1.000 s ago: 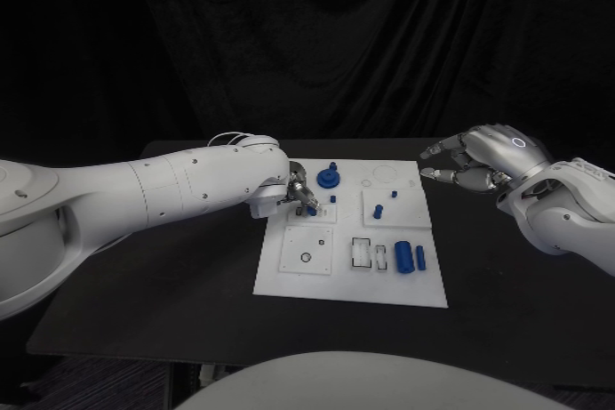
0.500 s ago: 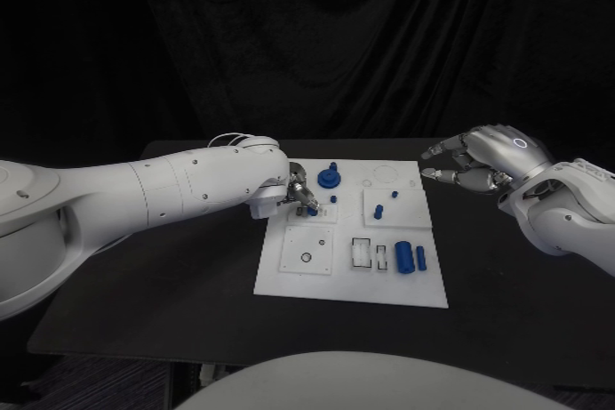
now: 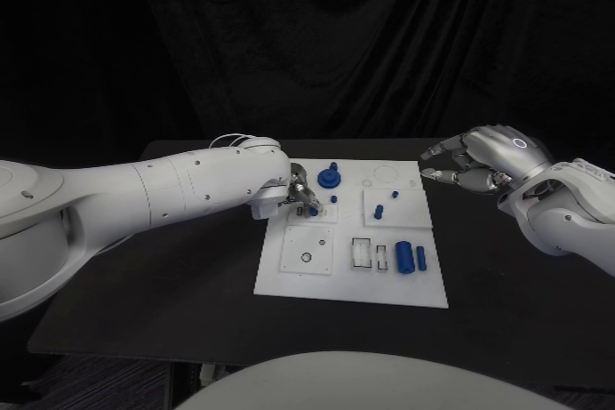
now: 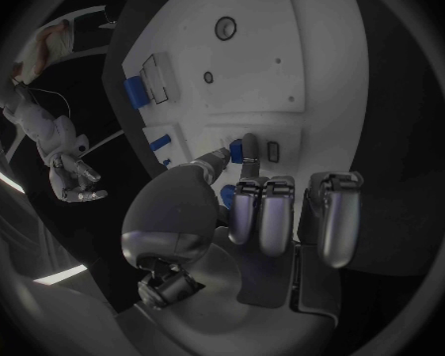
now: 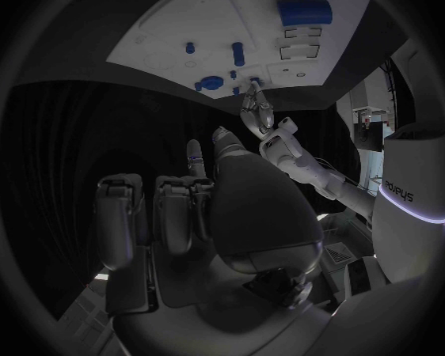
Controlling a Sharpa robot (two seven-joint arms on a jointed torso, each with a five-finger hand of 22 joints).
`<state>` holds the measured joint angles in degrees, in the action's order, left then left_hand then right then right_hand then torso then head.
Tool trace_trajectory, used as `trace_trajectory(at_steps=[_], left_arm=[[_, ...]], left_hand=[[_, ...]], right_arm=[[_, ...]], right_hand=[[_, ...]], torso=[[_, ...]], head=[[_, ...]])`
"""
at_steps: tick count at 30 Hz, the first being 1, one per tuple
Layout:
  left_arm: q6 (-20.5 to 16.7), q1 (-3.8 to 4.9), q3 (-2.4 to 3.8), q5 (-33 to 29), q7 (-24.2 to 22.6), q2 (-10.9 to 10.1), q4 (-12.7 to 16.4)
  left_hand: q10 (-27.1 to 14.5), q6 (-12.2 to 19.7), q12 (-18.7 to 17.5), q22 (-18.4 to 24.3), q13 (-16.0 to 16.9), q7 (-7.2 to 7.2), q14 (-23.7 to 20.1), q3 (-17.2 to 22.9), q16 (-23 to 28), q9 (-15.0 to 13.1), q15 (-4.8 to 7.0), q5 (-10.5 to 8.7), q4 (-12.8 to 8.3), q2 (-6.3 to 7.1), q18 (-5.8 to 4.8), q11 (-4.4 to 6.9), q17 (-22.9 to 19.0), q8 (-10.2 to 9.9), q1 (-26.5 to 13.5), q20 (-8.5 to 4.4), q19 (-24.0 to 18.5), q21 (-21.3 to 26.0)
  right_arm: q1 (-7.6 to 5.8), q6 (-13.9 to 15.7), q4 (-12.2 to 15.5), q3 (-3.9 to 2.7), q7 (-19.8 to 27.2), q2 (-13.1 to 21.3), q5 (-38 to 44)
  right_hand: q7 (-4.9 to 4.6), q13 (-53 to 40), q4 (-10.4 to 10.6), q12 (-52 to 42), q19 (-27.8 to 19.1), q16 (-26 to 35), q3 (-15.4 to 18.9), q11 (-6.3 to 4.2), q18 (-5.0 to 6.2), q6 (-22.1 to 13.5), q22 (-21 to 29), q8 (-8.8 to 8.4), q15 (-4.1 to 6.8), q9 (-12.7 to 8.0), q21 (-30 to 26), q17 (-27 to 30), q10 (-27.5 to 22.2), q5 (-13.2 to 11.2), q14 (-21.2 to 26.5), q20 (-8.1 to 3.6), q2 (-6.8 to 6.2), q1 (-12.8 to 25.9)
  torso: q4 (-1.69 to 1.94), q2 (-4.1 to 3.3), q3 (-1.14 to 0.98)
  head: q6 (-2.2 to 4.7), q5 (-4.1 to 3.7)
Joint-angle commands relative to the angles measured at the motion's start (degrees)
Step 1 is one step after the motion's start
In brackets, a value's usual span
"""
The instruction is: Assemble the parts on the task board
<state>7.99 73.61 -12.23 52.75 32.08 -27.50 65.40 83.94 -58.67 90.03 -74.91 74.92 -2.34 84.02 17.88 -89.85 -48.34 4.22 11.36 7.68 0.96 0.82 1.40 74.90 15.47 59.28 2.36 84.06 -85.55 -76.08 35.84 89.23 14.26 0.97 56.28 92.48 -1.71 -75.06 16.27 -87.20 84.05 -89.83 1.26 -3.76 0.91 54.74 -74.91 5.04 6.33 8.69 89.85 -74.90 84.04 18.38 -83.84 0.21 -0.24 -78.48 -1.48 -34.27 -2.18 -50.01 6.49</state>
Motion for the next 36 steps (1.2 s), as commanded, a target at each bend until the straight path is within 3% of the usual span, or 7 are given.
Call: trace_trajectory(at_steps=[1,11,22,30,33,36], left_arm=[[1.2,-0.16,0.03,0.3,-0.9,0.2,-0.1],[1.7,-0.23,0.03,0.3,-0.9,0.4,-0.3],[0.5,-0.33,0.03,0.3,-0.8,-0.1,0.1],[-2.7,-0.29,0.04,0.3,-0.3,-2.3,3.0],[-3.9,0.30,0.04,0.3,-0.2,-4.0,4.9],[-4.5,1.78,0.04,0.3,-0.1,-5.7,6.8]], left_hand=[[6.1,0.0,0.0,-9.4,15.1,-0.61,6.0,-1.4,-0.1,-0.1,-0.61,-2.46,0.7,0.11,1.03,-0.48,15.1,-0.7,-1.4,0.48,0.3,0.4],[6.1,-0.4,0.0,-9.5,15.1,-0.93,6.0,-5.4,-0.1,-0.3,-0.90,-7.90,2.9,0.28,1.07,-0.80,15.1,-2.2,-4.1,0.80,0.3,0.7],[6.1,-1.5,0.0,-9.9,15.1,-0.72,6.0,-8.7,-0.1,-0.9,-0.79,-8.42,5.2,-0.01,0.97,-0.66,15.1,-2.4,-6.4,0.74,0.7,0.4],[6.1,-3.1,0.0,-11.0,15.1,-0.04,6.0,-10.7,-0.1,-2.4,-0.27,-8.44,6.1,-0.12,0.64,-0.07,15.1,-1.2,-6.1,0.31,1.8,-0.5],[6.1,-3.4,0.0,-11.6,15.1,0.32,6.0,-11.8,-0.1,-3.6,0.10,-8.41,6.5,-0.25,0.43,0.31,15.1,-0.4,-5.5,-0.05,2.5,-1.1],[6.1,-3.6,0.0,-12.0,15.1,0.62,6.0,-12.5,-0.1,-5.0,0.33,-7.98,6.7,-0.59,0.31,0.57,15.1,0.5,-4.8,-0.32,2.9,-1.4]], right_arm=[[0.13,-0.1,0.0,-0.06,-1.4,0.0,0.3],[0.14,-0.3,-0.1,-0.06,-1.6,0.0,0.3],[0.20,-0.5,-0.1,-0.06,-1.6,-0.1,0.3],[0.29,-0.6,-0.1,-0.06,-1.6,0.1,0.3],[0.30,-0.7,-0.1,-0.06,-1.6,0.3,0.3],[0.31,-0.8,-0.1,-0.06,-1.7,0.6,0.3]], right_hand=[[-0.03,-11.2,0.0,0.3,6.0,-0.2,0.4,0.52,-0.91,0.4,-15.1,-0.28,-0.33,-0.1,0.1,-15.1,4.1,0.2,-6.2,0.40,0.04,-0.6],[-0.02,-11.2,-0.1,0.3,6.0,-0.2,0.3,0.51,-0.91,0.4,-15.1,-0.32,-0.33,-0.1,0.1,-15.1,4.1,0.2,-6.2,0.40,0.08,-0.7],[-0.03,-11.2,-0.2,0.3,6.0,-0.2,0.3,0.51,-0.91,0.4,-15.1,-0.37,-0.33,-0.1,0.1,-15.1,4.1,0.5,-6.2,0.40,0.13,-0.9],[-0.04,-11.2,-0.2,0.2,6.0,-0.2,0.3,0.51,-0.91,0.4,-15.1,-0.38,-0.33,-0.1,0.1,-15.1,4.2,0.6,-6.2,0.40,0.14,-0.9],[-0.04,-11.2,-0.2,0.2,6.0,-0.2,0.3,0.51,-0.91,0.4,-15.1,-0.38,-0.33,-0.1,0.1,-15.1,4.2,0.6,-6.2,0.40,0.14,-0.9],[-0.05,-11.2,-0.1,0.3,6.0,-0.2,0.3,0.52,-0.91,0.4,-15.1,-0.39,-0.33,-0.1,0.1,-15.1,4.1,0.6,-6.2,0.40,0.14,-0.9]], torso=[[-0.05,-0.04,0.00],[-0.02,-0.02,0.00],[-0.03,-0.02,0.01],[-0.01,-0.01,-0.01],[0.00,-0.02,0.02],[0.02,-0.02,0.04]], head=[[0.01,0.00],[0.01,0.00],[0.01,0.03],[0.01,0.08],[0.01,-0.12],[0.01,-0.17]])
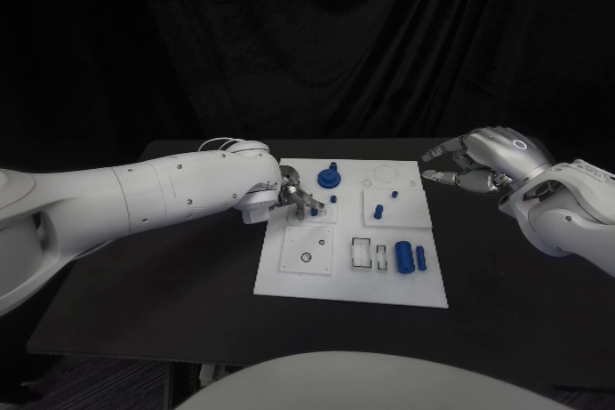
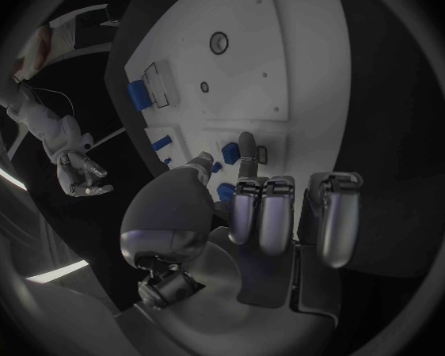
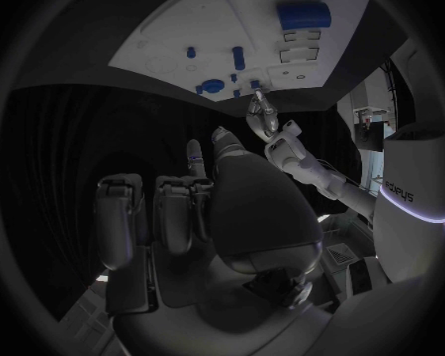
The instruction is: Assemble the parts on the task board
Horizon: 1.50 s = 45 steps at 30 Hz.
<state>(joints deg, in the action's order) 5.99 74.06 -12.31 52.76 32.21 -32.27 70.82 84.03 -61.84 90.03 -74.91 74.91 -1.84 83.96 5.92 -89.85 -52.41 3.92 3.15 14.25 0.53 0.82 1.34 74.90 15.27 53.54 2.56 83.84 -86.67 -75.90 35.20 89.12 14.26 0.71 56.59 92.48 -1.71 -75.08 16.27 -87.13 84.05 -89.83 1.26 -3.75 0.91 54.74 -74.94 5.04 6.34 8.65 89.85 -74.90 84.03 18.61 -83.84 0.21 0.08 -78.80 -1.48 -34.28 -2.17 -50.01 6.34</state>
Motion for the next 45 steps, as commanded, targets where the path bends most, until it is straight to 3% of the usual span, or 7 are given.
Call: trace_trajectory(at_steps=[1,15,22,27,32,37,45], left_arm=[[-2.7,1.80,0.13,0.3,-0.3,-1.4,1.9],[-1.8,7.62,0.13,0.3,-4.4,-4.7,3.0],[-0.6,7.70,0.12,7.0,-6.8,-2.6,-1.2],[0.0,6.99,0.12,9.3,-7.7,-1.1,-5.0],[-0.4,6.11,0.11,10.1,-9.0,0.2,-8.6],[-0.3,5.15,0.11,10.3,-9.4,1.6,-11.4],[1.3,3.95,0.11,10.4,-8.2,2.9,-13.6]], left_hand=[[6.0,-0.3,0.0,-12.0,15.1,0.17,6.0,-0.6,-0.1,-1.3,0.68,0.77,0.1,-0.23,0.31,0.66,15.1,0.9,1.2,-0.55,3.1,-0.3],[6.0,1.9,0.0,-13.4,15.1,1.55,6.0,2.7,-0.1,-8.2,1.83,21.57,-3.1,0.11,-0.14,1.91,15.1,4.2,10.9,-1.66,4.4,-1.5],[6.0,0.9,0.0,-13.4,15.1,0.48,6.0,6.2,-0.1,-1.2,1.35,18.42,-3.3,1.63,-0.13,1.18,15.1,-2.9,11.5,-1.40,4.4,-1.4],[6.0,7.4,0.0,-13.1,15.1,-3.88,6.0,8.3,-0.1,13.8,-1.76,16.34,-3.0,2.56,0.02,-2.61,15.1,-12.1,11.6,1.12,3.9,-0.7],[6.0,15.4,0.0,-13.0,15.1,-6.20,6.0,8.3,-0.1,23.4,-3.49,13.62,-4.9,2.88,0.10,-4.25,15.1,-11.8,12.8,2.98,3.7,-0.5],[6.0,3.4,0.0,-13.3,15.1,-3.47,6.0,7.2,-0.1,25.1,-2.25,12.82,-4.7,2.28,0.07,-2.55,15.1,-7.2,11.3,2.36,3.9,-0.7],[6.0,2.0,0.0,-13.6,15.1,-0.56,6.0,1.7,-0.1,10.3,0.21,6.18,-1.9,1.75,-0.04,0.13,15.1,3.6,6.7,-0.11,4.2,-0.9]], right_arm=[[0.13,-0.1,0.0,-0.06,-1.5,0.3,0.3],[0.14,-0.6,-0.2,-0.06,-1.7,0.5,0.3],[0.35,-0.9,-0.2,-0.06,-1.6,0.5,0.3],[0.41,-1.0,-0.1,-0.06,-1.6,0.6,0.3],[0.44,-1.2,-0.1,-0.06,-1.6,0.6,0.3],[0.48,-1.4,-0.1,-0.06,-1.6,0.6,0.3],[0.50,-1.6,0.0,-0.06,-1.6,0.6,0.3]], right_hand=[[-0.05,-11.2,-0.1,0.2,6.0,-0.2,0.3,0.52,-0.91,0.4,-15.1,-0.40,-0.33,-0.1,0.1,-15.1,4.1,0.4,-6.2,0.40,-0.18,-0.6],[-0.04,-11.1,-0.1,0.2,6.0,-0.2,0.2,0.52,-0.91,0.5,-15.1,-0.55,-0.34,-0.1,0.1,-15.1,4.1,1.6,-6.2,0.41,-0.07,-0.7],[-0.04,-11.0,-0.1,0.3,6.0,-0.2,0.2,0.52,-0.91,0.5,-15.1,-0.56,-0.34,-0.1,0.1,-15.1,4.1,1.8,-6.2,0.41,-0.04,-0.7],[-0.04,-11.0,-0.1,0.3,6.0,-0.2,0.2,0.52,-0.91,0.5,-15.1,-0.56,-0.34,-0.1,0.1,-15.1,4.1,1.8,-6.2,0.41,-0.04,-0.7],[-0.03,-11.0,-0.1,0.3,6.0,-0.2,0.2,0.51,-0.91,0.5,-15.1,-0.57,-0.34,-0.2,0.1,-15.1,4.1,1.9,-6.2,0.41,-0.02,-0.8],[-0.03,-11.0,-0.1,0.3,6.0,-0.2,0.1,0.51,-0.91,0.5,-15.1,-0.59,-0.34,-0.2,0.1,-15.1,4.1,2.1,-6.2,0.41,0.02,-0.9],[-0.06,-11.0,-0.2,0.3,6.0,-0.2,-0.3,0.52,-0.91,0.6,-15.1,-0.77,-0.33,-0.3,0.1,-15.1,4.1,4.0,-6.2,0.41,0.42,-1.4]], torso=[[0.03,0.00,0.04],[-0.03,0.04,-0.15],[0.11,-0.04,-0.05],[-0.11,-0.08,-0.04],[-0.24,-0.24,0.12],[-0.59,-0.58,0.13],[-0.81,-0.88,0.26]], head=[[0.01,0.01],[0.01,0.91],[0.01,0.42],[0.01,0.28],[0.01,0.37],[0.01,0.73],[0.01,0.75]])
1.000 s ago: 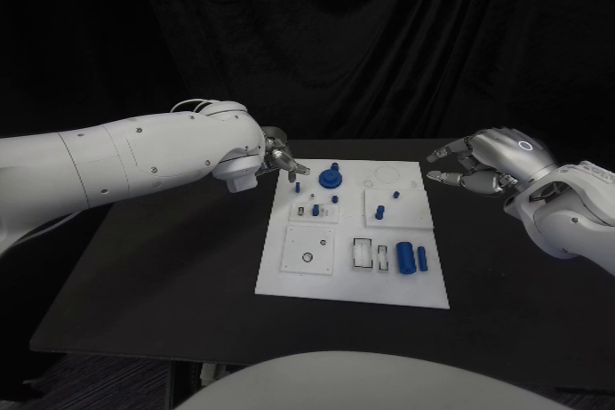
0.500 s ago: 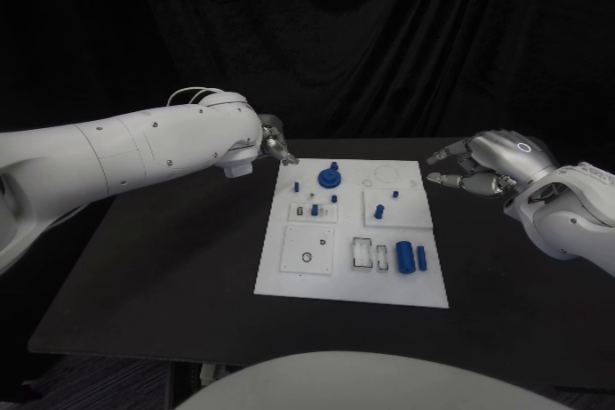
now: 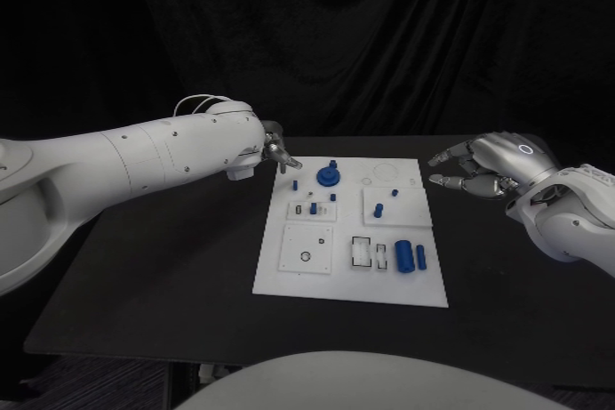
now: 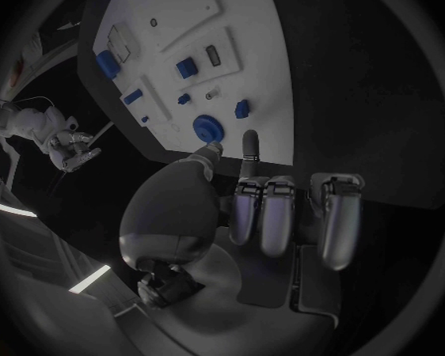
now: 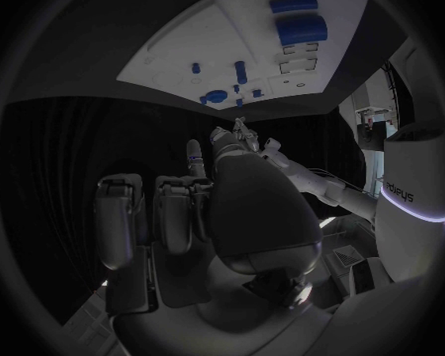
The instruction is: Assemble the parts on the task board
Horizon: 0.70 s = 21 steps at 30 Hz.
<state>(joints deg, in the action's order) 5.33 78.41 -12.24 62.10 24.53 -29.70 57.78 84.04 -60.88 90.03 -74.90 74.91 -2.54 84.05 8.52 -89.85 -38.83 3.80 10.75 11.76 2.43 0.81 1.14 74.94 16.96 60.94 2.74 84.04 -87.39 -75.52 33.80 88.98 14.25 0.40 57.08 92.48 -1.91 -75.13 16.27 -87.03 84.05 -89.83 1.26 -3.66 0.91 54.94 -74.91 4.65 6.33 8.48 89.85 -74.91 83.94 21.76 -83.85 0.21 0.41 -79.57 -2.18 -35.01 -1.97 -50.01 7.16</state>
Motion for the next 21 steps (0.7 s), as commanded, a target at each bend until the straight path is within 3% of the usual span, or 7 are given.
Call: trace_trajectory(at_steps=[1,7,12,21], left_arm=[[2.4,-0.53,0.04,1.1,-0.3,0.4,-0.8],[4.1,-1.39,0.05,1.1,0.3,0.9,-1.8],[4.9,-1.88,0.05,1.1,0.4,1.3,-2.4],[5.2,-2.28,0.05,1.1,0.0,1.6,-2.9]], left_hand=[[6.0,2.4,0.0,-13.7,15.1,0.35,6.0,-1.6,-0.1,-7.2,0.53,-2.76,1.0,-0.34,-0.05,0.47,15.1,4.0,-0.8,-0.32,4.0,-0.2],[6.0,3.0,0.0,-13.7,15.1,0.75,6.0,-3.6,-0.1,-13.1,0.68,-3.33,2.8,-0.72,-0.04,0.75,15.1,7.1,-2.0,-0.63,4.0,-0.1],[6.0,3.0,0.0,-13.7,15.1,0.84,6.0,-3.7,-0.1,-13.7,0.74,-3.08,2.9,-0.86,-0.03,0.84,15.1,7.3,-2.0,-0.69,4.0,-0.1],[6.0,3.5,0.0,-13.6,15.1,0.99,6.0,-4.1,-0.1,-16.1,0.89,-0.15,2.9,-1.07,0.06,0.99,15.1,7.6,-1.1,-0.87,3.8,0.3]], right_arm=[[0.11,-0.2,0.2,-0.05,-1.3,0.1,0.3],[0.11,-0.3,0.3,-0.06,-1.4,0.2,0.3],[0.11,-0.3,0.3,-0.06,-1.4,0.3,0.3],[0.11,-0.3,0.4,-0.06,-1.4,0.3,0.3]], right_hand=[[0.15,-10.9,-0.2,0.3,6.0,-0.2,-0.3,0.43,-0.91,0.4,-15.1,-0.39,-0.33,-0.1,0.1,-15.1,4.1,1.0,-6.2,0.41,0.12,-0.7],[0.15,-11.0,-0.2,0.2,6.0,-0.2,-0.4,0.42,-0.91,0.5,-15.1,-0.44,-0.34,-0.1,0.1,-15.1,4.2,1.5,-6.2,0.41,0.14,-0.8],[0.14,-11.0,-0.1,0.2,6.0,-0.2,-0.4,0.42,-0.91,0.5,-15.1,-0.46,-0.34,-0.1,0.1,-15.1,4.2,1.8,-6.2,0.41,0.18,-0.9],[0.14,-10.9,-0.1,0.2,6.0,-0.2,-0.5,0.42,-0.91,0.5,-15.1,-0.46,-0.34,-0.1,0.1,-15.1,4.2,1.9,-6.2,0.41,0.19,-0.9]], torso=[[-0.12,-0.19,0.07],[-0.07,-0.30,0.08],[-0.08,-0.26,0.06],[-0.11,-0.28,0.06]], head=[[0.01,-0.04],[0.01,-0.35],[0.01,-0.29],[0.01,-0.30]])
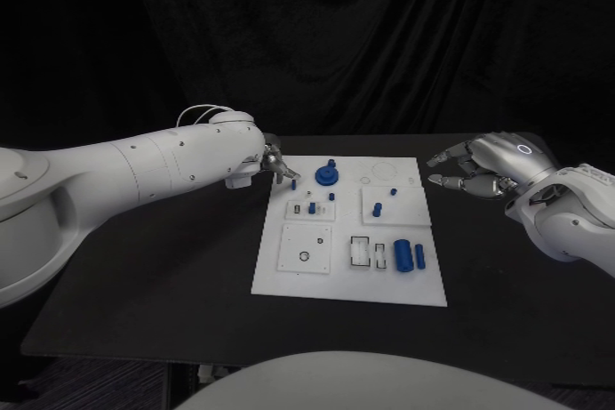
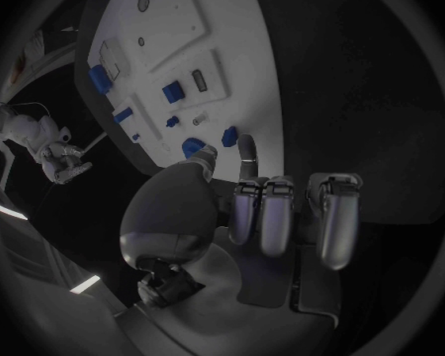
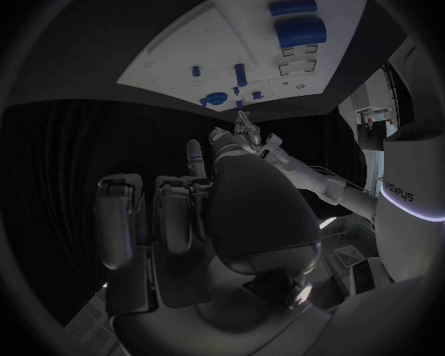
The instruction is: Assemble the parts on the task board
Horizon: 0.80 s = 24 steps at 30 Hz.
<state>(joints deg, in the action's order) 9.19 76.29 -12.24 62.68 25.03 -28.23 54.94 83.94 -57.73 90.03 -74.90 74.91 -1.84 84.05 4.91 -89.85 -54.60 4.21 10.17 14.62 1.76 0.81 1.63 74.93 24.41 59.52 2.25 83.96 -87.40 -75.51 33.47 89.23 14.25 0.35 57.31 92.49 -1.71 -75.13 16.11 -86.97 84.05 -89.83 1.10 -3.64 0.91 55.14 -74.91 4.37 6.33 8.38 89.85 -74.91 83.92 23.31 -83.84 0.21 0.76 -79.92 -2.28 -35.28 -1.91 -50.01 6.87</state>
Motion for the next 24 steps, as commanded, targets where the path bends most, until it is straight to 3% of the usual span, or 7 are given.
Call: trace_trajectory(at_steps=[1,8,16,24], left_arm=[[1.4,-0.17,0.05,0.5,-0.5,0.1,-0.1],[1.4,-0.26,0.05,0.5,-0.9,0.2,0.0],[1.5,-0.30,0.05,0.5,-1.2,0.5,0.0],[1.4,-0.45,0.05,0.5,-1.4,1.0,-0.6]], left_hand=[[6.1,0.4,0.0,-13.6,15.1,0.29,6.0,-0.5,-0.1,-0.4,0.48,0.49,0.0,-0.41,0.06,0.49,15.1,0.2,0.3,-0.38,3.9,0.3],[6.1,0.7,0.0,-13.4,15.1,0.24,6.0,-0.6,-0.1,-1.0,0.48,1.27,0.1,-0.52,0.15,0.47,15.1,0.1,0.4,-0.39,3.7,0.6],[6.1,1.2,0.0,-13.3,15.1,0.14,6.0,-0.6,-0.1,-1.3,0.42,2.05,0.3,-0.77,0.25,0.39,15.1,-0.4,0.5,-0.37,3.4,1.0],[6.1,1.5,0.0,-13.0,15.1,0.05,6.0,-0.3,-0.1,-1.9,0.32,4.27,0.0,-1.06,0.40,0.30,15.1,-1.0,1.3,-0.28,3.0,1.5]], right_arm=[[0.11,0.0,0.1,-0.05,-1.3,0.0,0.3],[0.11,0.0,0.1,-0.05,-1.3,0.0,0.3],[0.11,0.0,0.0,-0.05,-1.3,-0.1,0.3],[0.11,0.0,0.0,-0.05,-1.3,-0.2,0.3]], right_hand=[[-0.06,-10.9,0.0,0.2,6.0,-0.2,-0.3,0.41,-0.91,0.3,-15.1,-0.20,-0.34,-0.1,0.1,-15.1,4.2,0.5,-6.2,0.41,-0.15,-0.6],[-0.05,-10.9,0.0,0.2,6.0,-0.2,-0.4,0.40,-0.91,0.3,-15.1,-0.23,-0.33,-0.1,0.1,-15.1,4.2,0.8,-6.2,0.41,-0.15,-0.7],[-0.04,-10.9,-0.1,0.2,6.0,-0.2,-0.5,0.40,-0.91,0.3,-15.1,-0.24,-0.33,-0.1,0.1,-15.1,4.1,1.1,-6.2,0.41,-0.16,-0.8],[-0.05,-10.9,-0.1,0.2,6.0,-0.2,-0.5,0.39,-0.91,0.4,-15.1,-0.25,-0.33,-0.1,0.1,-15.1,4.2,1.3,-6.2,0.40,-0.16,-0.9]], torso=[[0.00,0.01,0.01],[-0.04,0.03,0.02],[0.08,0.12,-0.01],[0.04,0.13,-0.05]], head=[[0.01,-0.01],[0.01,0.17],[0.01,-0.16],[0.01,-0.11]])
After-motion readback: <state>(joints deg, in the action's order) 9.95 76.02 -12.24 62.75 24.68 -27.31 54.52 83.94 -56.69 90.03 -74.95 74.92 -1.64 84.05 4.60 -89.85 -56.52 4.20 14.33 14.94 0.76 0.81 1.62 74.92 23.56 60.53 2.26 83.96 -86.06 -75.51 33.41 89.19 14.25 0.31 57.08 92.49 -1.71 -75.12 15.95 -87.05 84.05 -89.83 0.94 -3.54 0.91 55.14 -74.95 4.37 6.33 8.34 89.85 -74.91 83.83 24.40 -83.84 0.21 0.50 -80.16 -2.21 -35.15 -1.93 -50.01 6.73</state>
